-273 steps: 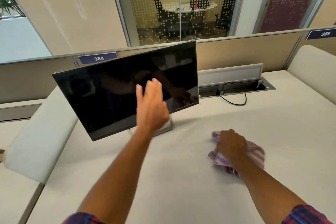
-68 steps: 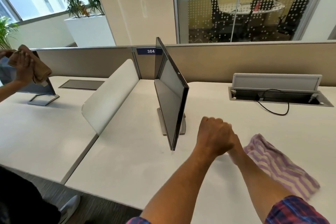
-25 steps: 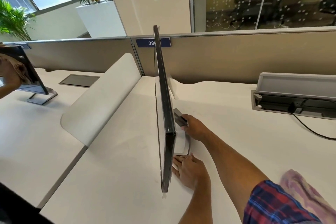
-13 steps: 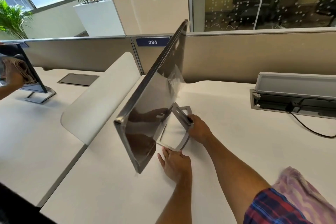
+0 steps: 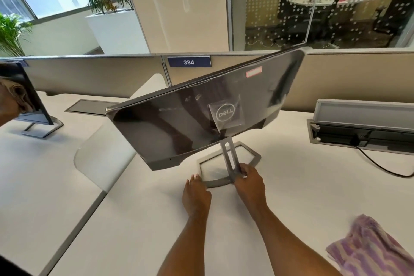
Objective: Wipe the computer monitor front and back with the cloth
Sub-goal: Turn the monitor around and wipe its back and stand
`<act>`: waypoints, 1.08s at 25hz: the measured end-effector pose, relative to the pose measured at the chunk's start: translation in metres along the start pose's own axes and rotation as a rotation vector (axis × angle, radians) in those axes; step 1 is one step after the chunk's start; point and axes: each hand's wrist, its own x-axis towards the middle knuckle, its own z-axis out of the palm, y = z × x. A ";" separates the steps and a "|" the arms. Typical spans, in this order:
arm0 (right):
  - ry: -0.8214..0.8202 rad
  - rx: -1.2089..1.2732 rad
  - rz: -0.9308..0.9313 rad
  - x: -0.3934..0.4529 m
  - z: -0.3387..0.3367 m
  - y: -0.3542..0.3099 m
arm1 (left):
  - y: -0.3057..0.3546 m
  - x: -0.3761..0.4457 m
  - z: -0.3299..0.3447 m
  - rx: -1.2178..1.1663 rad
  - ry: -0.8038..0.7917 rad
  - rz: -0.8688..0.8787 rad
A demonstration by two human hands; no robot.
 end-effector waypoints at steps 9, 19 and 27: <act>0.147 0.009 -0.007 -0.019 0.047 0.004 | -0.027 0.059 -0.011 0.064 -0.082 0.211; 0.184 -0.107 -0.015 -0.021 0.085 0.003 | -0.037 0.104 -0.014 0.132 -0.154 0.321; 0.147 -0.207 -0.160 -0.045 0.058 0.024 | -0.041 0.063 -0.022 -0.176 -0.045 0.247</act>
